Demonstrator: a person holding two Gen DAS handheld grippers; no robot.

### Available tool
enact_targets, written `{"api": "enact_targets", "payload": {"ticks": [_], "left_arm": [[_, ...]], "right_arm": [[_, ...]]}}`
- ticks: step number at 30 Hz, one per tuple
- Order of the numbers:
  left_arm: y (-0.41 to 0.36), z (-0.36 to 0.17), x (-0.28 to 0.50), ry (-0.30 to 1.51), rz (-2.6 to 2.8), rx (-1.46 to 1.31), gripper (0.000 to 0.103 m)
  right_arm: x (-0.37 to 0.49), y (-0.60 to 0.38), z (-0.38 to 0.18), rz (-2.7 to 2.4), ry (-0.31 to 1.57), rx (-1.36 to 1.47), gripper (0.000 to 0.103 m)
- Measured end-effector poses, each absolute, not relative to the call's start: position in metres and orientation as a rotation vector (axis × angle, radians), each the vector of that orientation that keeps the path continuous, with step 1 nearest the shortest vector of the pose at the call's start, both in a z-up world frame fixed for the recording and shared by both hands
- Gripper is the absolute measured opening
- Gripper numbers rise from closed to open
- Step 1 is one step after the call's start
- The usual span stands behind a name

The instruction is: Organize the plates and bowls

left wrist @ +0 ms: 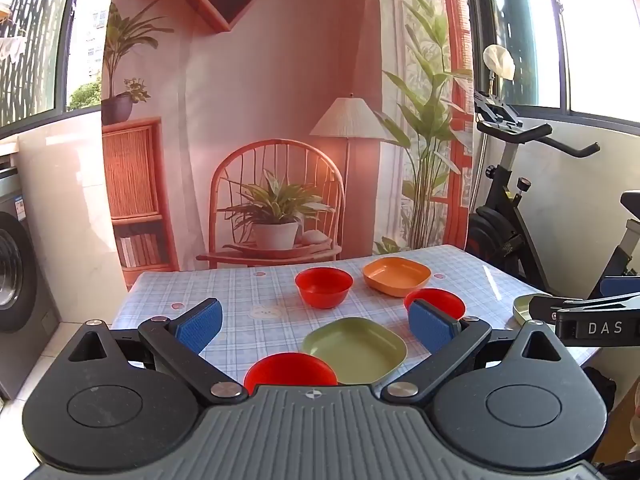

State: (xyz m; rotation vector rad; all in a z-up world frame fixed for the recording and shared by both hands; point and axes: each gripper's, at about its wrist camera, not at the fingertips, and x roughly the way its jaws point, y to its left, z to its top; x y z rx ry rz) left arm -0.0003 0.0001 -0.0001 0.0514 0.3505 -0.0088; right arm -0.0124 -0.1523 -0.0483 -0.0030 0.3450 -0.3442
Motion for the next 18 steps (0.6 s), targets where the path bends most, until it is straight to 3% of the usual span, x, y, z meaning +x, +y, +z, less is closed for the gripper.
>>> {"api": "enact_targets", "payload": {"ticks": [18], "left_arm": [[0.0039, -0.0020, 0.0024, 0.361, -0.022, 0.034, 0.101]], "right_arm": [[-0.0124, -0.1534, -0.0480, -0.344, 0.345, -0.003, 0.103]]}}
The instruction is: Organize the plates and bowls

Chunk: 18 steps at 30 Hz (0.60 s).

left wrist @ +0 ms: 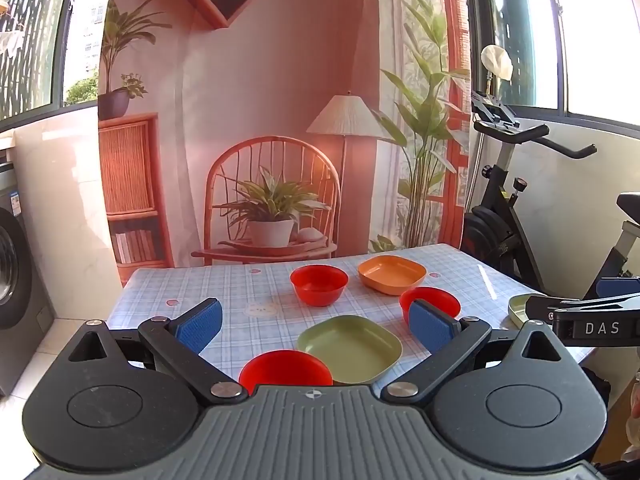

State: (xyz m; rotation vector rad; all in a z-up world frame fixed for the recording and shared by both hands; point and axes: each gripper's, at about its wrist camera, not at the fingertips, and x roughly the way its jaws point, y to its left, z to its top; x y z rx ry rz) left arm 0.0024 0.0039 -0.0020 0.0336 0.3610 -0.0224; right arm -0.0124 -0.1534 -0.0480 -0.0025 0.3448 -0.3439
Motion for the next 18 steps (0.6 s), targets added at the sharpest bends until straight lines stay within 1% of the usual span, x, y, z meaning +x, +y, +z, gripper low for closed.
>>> {"api": "enact_targets", "payload": {"ticks": [18], "left_arm": [[0.0022, -0.0021, 0.0022, 0.362, -0.023, 0.033, 0.101]], "right_arm": [[-0.0123, -0.1532, -0.0473, -0.344, 0.346, -0.002, 0.103]]}}
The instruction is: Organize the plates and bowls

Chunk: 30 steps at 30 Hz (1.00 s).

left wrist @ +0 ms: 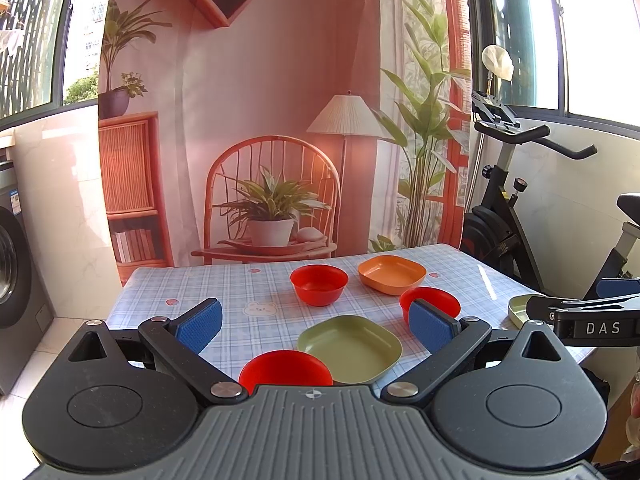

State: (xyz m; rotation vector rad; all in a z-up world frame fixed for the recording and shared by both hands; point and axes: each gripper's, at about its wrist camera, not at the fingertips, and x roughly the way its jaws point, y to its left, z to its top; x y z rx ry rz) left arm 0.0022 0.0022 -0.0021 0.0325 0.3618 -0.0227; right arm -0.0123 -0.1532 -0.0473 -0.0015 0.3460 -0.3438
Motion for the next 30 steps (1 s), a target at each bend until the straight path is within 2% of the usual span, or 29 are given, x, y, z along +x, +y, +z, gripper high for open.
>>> {"api": "enact_targets", "payload": {"ticks": [30], "left_arm": [[0.0028, -0.0061, 0.0022, 0.363, -0.026, 0.029, 0.101]], "right_arm": [[-0.0124, -0.1537, -0.0471, -0.344, 0.346, -0.001, 0.103]]}}
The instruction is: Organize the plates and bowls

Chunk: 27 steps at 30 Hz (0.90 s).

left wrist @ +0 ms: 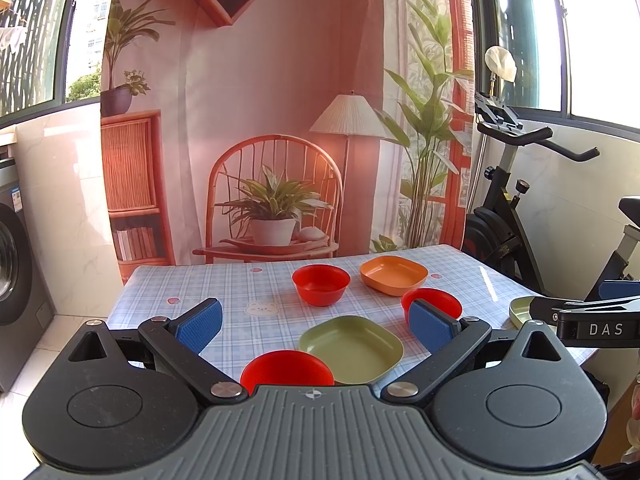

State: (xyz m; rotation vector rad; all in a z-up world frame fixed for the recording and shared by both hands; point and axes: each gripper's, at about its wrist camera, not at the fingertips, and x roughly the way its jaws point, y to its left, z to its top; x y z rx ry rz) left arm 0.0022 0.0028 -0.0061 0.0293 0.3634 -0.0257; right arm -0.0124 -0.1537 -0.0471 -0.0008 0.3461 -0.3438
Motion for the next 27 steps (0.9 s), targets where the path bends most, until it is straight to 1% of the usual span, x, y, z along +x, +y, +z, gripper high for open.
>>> {"api": "enact_targets", "payload": {"ticks": [27], "left_arm": [[0.0054, -0.0098, 0.0028, 0.375, -0.012, 0.033, 0.101]], "right_arm": [[-0.0091, -0.1538, -0.0454, -0.326, 0.343, 0.006, 0.103]]}}
